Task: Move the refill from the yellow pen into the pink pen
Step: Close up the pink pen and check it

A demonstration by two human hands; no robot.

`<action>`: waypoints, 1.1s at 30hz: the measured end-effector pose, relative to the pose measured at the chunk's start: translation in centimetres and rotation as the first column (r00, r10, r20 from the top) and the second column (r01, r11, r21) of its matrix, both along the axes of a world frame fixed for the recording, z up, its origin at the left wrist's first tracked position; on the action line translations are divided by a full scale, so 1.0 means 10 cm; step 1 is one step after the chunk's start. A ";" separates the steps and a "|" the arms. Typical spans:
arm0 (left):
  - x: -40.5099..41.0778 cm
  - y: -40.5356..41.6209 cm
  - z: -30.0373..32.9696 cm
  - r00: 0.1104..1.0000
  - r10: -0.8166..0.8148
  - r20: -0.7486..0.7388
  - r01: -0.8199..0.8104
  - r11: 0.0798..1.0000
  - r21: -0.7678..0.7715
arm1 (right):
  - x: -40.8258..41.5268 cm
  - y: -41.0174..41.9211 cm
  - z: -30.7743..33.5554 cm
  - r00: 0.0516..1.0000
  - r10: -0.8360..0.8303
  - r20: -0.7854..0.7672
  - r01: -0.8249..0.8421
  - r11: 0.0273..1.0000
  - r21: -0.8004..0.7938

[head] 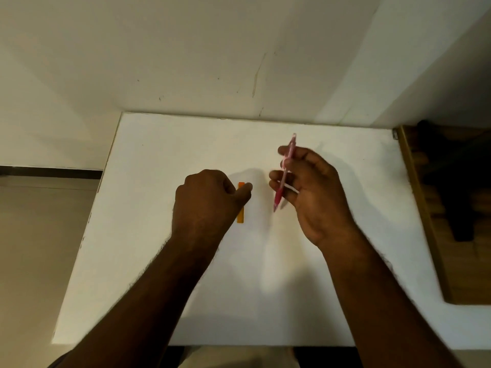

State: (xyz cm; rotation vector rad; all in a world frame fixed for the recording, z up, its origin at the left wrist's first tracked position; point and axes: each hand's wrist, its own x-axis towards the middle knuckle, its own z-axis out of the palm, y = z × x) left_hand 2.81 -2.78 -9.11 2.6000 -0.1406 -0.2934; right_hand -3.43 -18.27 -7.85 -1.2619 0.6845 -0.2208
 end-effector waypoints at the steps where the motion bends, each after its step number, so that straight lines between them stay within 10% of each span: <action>1: 0.00 0.00 0.02 1.000 0.009 0.020 -0.008 1.000 -0.014 | 0.00 -0.01 0.04 0.997 -0.009 0.074 0.002 0.995 0.098; 6: -0.04 -0.02 0.08 0.996 0.006 0.092 0.000 0.997 -0.072 | 0.00 -0.01 0.15 0.962 0.026 0.270 -0.121 0.932 0.342; 33: -0.05 -0.01 0.00 0.986 -0.088 0.145 0.107 0.985 -0.133 | 0.02 0.05 0.16 0.951 0.045 0.304 -0.143 0.941 0.308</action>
